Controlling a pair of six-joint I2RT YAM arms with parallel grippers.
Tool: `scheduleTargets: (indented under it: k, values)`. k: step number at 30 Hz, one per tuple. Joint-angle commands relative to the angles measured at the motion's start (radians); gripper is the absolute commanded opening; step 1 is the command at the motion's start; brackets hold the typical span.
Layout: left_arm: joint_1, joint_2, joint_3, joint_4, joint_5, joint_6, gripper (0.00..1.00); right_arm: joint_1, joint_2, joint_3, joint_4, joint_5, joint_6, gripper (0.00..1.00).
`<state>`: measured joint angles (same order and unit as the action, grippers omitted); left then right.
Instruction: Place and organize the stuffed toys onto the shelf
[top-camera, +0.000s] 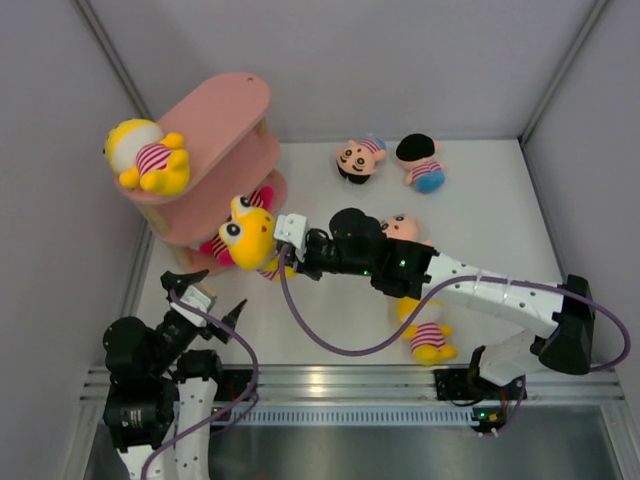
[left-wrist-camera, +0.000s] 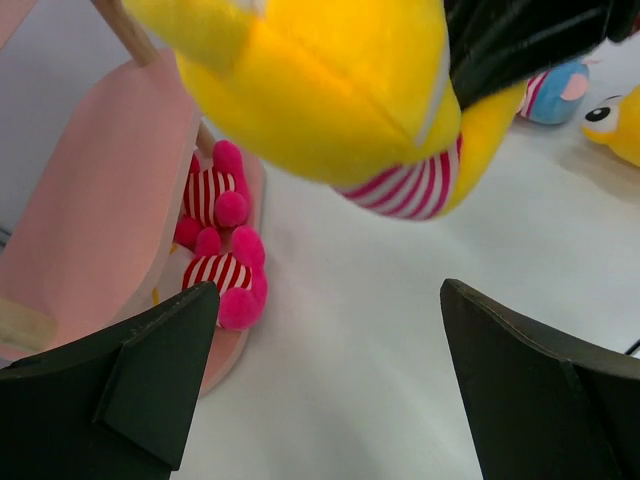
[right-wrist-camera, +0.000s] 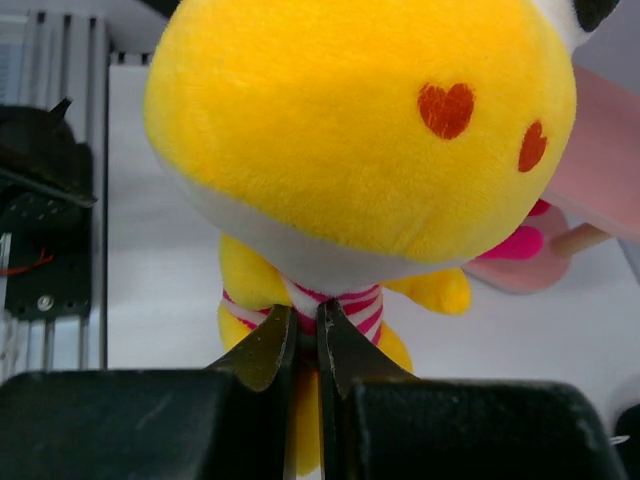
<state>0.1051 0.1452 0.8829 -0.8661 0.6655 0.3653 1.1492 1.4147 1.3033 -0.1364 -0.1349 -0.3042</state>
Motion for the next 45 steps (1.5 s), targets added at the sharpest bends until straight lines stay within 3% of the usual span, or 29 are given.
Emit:
scheduleTargets:
  k: [1,11,22,24,25,27,28,30,34,36,37,38,40,42,45]
  values:
    - [0.005,-0.004,0.033,0.035,0.059,-0.063,0.99,0.061,0.003,0.056,-0.011,-0.072,-0.084,0.0]
    - [0.005,-0.001,0.019,0.07,0.071,-0.104,0.99,0.09,-0.02,0.025,-0.025,-0.228,-0.151,0.0]
    - [0.005,0.007,0.039,0.154,0.137,-0.196,0.97,0.101,0.03,0.091,-0.051,-0.281,-0.161,0.0]
    - [0.007,0.007,0.031,0.162,0.117,-0.206,0.86,0.109,0.047,0.103,-0.061,-0.292,-0.165,0.0]
    - [0.005,0.004,0.03,0.173,0.115,-0.218,0.73,0.109,0.05,0.108,-0.068,-0.296,-0.168,0.0]
    - [0.007,0.005,0.025,0.177,0.14,-0.221,0.61,0.113,0.056,0.108,-0.075,-0.298,-0.173,0.0]
    - [0.007,0.005,0.024,0.185,0.15,-0.229,0.45,0.113,0.058,0.106,-0.077,-0.296,-0.174,0.0]
    - [0.005,0.002,0.021,0.194,0.166,-0.238,0.29,0.113,0.056,0.105,-0.081,-0.296,-0.174,0.0]
    - [0.007,0.002,0.016,0.2,0.161,-0.252,0.15,0.113,0.033,0.07,-0.048,-0.257,-0.162,0.01]
    - [0.005,0.001,0.016,0.205,0.14,-0.267,0.11,0.113,0.003,0.024,0.009,-0.211,-0.136,0.21]
    - [0.008,-0.002,0.011,0.21,0.103,-0.278,0.11,0.113,-0.011,0.004,0.035,-0.145,-0.106,0.39]
    - [0.007,-0.006,0.01,0.223,0.077,-0.291,0.1,0.112,-0.04,-0.018,0.058,-0.109,-0.083,0.64]
    - [0.007,-0.012,0.001,0.236,0.027,-0.327,0.09,0.104,-0.089,-0.087,0.127,-0.054,-0.006,0.86]
    - [0.007,-0.013,-0.009,0.255,0.01,-0.356,0.09,0.066,-0.124,-0.172,0.187,-0.08,0.068,0.9]
    - [0.008,-0.018,-0.019,0.275,0.016,-0.361,0.09,-0.029,-0.193,-0.309,0.349,-0.271,0.268,0.93]
